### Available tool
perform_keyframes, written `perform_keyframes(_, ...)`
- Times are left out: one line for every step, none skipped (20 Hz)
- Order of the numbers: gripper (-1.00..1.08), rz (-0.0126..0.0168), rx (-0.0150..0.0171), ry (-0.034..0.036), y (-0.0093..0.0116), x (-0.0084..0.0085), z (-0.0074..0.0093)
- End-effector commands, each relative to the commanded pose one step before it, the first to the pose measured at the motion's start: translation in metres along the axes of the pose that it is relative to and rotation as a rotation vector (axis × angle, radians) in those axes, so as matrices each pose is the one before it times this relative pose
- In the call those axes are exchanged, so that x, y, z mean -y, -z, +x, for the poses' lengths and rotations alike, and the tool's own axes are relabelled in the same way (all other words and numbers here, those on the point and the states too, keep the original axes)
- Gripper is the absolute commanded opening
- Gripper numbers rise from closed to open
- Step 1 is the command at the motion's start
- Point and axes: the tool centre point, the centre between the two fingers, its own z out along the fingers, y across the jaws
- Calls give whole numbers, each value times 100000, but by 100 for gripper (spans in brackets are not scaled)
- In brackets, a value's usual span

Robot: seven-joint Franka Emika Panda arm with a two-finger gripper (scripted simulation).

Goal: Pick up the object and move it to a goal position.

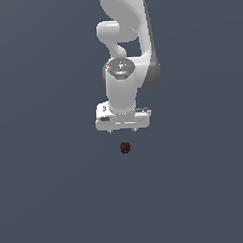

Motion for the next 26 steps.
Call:
perform_keyframes(100, 0, 0, 0, 0, -1, 0)
perform_keyframes(100, -32, -20, -90, 14, -38, 11)
perform_keyframes(100, -97, -62, -287, 43, -124, 32)
perform_keyframes(100, -156, -99, -462, 70, -198, 53)
perform_keyframes(100, -216, -137, -641, 98, -274, 74)
perform_keyframes(100, -275, -175, -822, 128, -350, 95)
perform_keyframes(100, -325, -206, -977, 156, -414, 111)
perform_keyframes(100, -283, -179, -864, 143, -363, 97)
perform_keyframes(100, -217, -136, -674, 117, -280, 74)
perform_keyframes(100, -151, -93, -485, 90, -198, 51)
perform_keyframes(100, -88, -53, -299, 61, -119, 28)
perform_keyframes(100, -23, -11, -94, 26, -32, 6)
perform_keyframes(100, 30, 20, 91, -15, 36, -14)
perform_keyframes(100, 69, 35, 291, -79, 105, -14)
perform_keyframes(100, 22, -10, 266, -125, 62, 10)
perform_keyframes(100, 5, -35, 322, -183, 55, 27)
perform_keyframes(100, 9, -48, 445, -245, 81, 34)
perform_keyframes(100, 23, -52, 571, -308, 108, 38)
perform_keyframes(100, 37, -59, 701, -370, 139, 41)
perform_keyframes(100, 51, -67, 821, -432, 165, 43)
perform_keyframes(100, 66, -76, 939, -493, 191, 45)
perform_keyframes(100, 79, -88, 1047, -553, 213, 47)
perform_keyframes(100, 95, -101, 1160, -616, 236, 48)
perform_keyframes(100, 115, -114, 1270, -678, 260, 46)
perform_keyframes(100, 138, -123, 1355, -722, 281, 40)
perform_keyframes(100, 141, -117, 1258, -672, 264, 30)
